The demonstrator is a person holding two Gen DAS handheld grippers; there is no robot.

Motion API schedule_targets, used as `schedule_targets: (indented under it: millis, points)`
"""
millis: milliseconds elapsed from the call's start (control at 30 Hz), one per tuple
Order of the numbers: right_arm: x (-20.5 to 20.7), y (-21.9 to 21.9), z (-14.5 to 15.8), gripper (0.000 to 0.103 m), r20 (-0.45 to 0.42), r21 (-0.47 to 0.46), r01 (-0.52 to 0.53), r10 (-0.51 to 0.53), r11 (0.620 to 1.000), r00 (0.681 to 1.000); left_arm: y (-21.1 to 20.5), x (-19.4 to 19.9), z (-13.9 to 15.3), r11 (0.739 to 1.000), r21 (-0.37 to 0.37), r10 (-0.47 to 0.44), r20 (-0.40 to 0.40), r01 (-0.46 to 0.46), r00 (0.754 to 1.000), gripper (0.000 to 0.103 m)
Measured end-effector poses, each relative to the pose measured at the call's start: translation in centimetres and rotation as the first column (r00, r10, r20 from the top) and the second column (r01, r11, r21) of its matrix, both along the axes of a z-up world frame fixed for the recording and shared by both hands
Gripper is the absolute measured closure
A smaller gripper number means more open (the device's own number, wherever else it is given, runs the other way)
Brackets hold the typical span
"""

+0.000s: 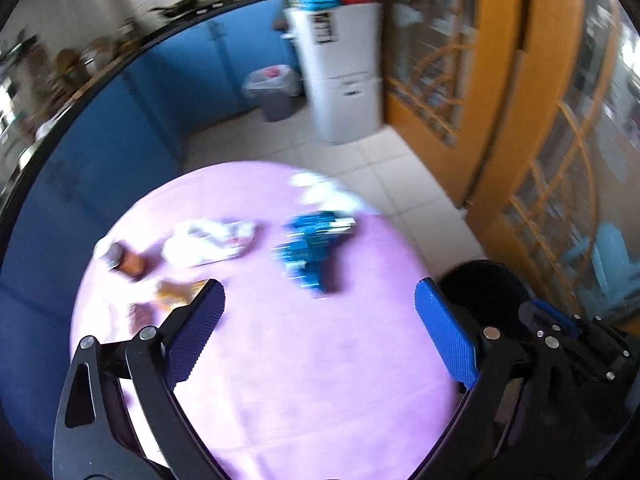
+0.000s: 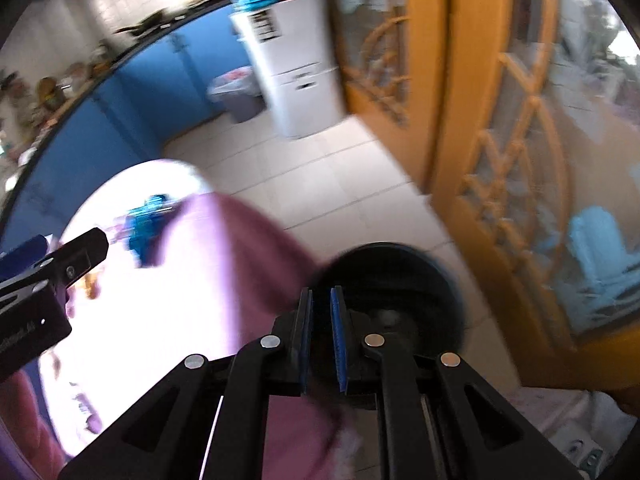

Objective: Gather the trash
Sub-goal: 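Move both open tools back over the table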

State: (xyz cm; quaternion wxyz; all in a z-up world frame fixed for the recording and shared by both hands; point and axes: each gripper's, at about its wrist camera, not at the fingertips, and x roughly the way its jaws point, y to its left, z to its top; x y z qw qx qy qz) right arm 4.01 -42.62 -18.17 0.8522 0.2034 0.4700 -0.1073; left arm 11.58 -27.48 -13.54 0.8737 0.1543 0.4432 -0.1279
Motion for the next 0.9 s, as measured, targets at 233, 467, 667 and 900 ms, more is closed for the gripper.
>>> schedule_targets:
  millis: [233, 467, 667, 900]
  points:
    - [4.1, 7.4, -0.1, 0.058, 0.012, 0.100, -0.212, 0.212, 0.972, 0.977, 11.7, 0.8, -0.1, 0.976, 0.004, 0.216, -0.015, -0.216, 0.976, 0.004]
    - [6.3, 14.0, 1.6, 0.007, 0.052, 0.010, -0.318, 0.317, 0.948, 0.947, 21.6, 0.0, -2.5, 0.912, 0.005, 0.409, -0.092, -0.411, 0.908, 0.004]
    - [8.4, 15.4, 0.7, 0.007, 0.001, -0.038, -0.300, 0.301, 0.953, 0.954, 26.9, 0.0, -5.8, 0.852, 0.012, 0.515, -0.191, -0.523, 0.835, 0.004]
    - [10.6, 15.3, -1.1, 0.007, -0.070, -0.103, -0.277, 0.271, 0.955, 0.960, 29.9, 0.8, -9.2, 0.827, 0.007, 0.538, -0.299, -0.562, 0.788, 0.029]
